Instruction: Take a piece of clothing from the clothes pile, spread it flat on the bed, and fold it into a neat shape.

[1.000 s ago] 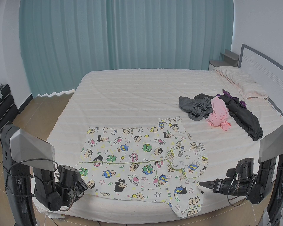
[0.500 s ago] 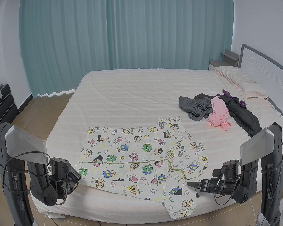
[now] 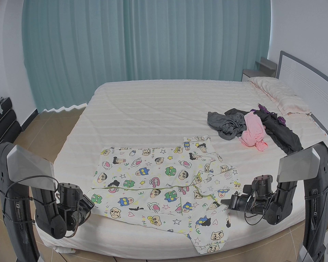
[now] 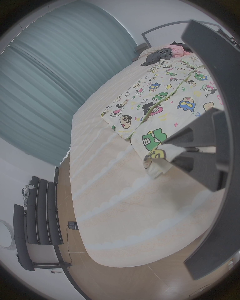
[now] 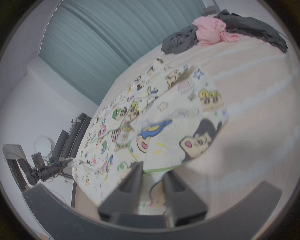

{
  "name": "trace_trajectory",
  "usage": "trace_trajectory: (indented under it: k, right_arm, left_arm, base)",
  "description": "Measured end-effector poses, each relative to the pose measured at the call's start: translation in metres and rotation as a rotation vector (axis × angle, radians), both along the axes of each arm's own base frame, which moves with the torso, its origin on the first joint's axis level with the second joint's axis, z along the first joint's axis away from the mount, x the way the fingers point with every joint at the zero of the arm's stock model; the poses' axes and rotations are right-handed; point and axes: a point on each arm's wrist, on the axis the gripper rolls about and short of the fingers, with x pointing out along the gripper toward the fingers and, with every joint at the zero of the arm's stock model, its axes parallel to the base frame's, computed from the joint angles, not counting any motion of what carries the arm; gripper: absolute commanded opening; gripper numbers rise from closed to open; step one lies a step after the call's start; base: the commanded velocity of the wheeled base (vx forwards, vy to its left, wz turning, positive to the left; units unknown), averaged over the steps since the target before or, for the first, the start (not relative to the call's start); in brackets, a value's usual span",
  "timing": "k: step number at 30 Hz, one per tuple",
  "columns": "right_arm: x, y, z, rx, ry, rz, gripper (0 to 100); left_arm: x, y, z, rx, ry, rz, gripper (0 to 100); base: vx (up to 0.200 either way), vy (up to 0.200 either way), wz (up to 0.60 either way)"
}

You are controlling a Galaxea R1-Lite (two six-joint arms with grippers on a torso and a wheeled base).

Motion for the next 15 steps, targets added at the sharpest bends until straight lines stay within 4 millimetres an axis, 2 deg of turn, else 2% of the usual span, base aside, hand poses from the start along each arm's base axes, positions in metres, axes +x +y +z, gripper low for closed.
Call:
trace_trajectory:
  k: [12,13,15]
  right_arm:
    - [0.046,-0.018,0.021,0.006,-0.112,-0.100,0]
    - [0.049,-0.018,0.021,0.004,-0.103,-0.101,100]
    - [0.053,-0.017,0.021,0.002,-0.094,-0.099,100]
  left_arm:
    - [0.006,-0.003,-0.004,0.000,-0.047,-0.010,0]
    - [0.007,-0.003,-0.005,0.003,-0.048,-0.013,0]
    - [0.007,-0.004,-0.008,0.012,-0.045,-0.022,0]
  base:
    - [0.000,0.000,0.00]
    - [0.000,0.000,0.00]
    - [0.000,0.000,0.00]
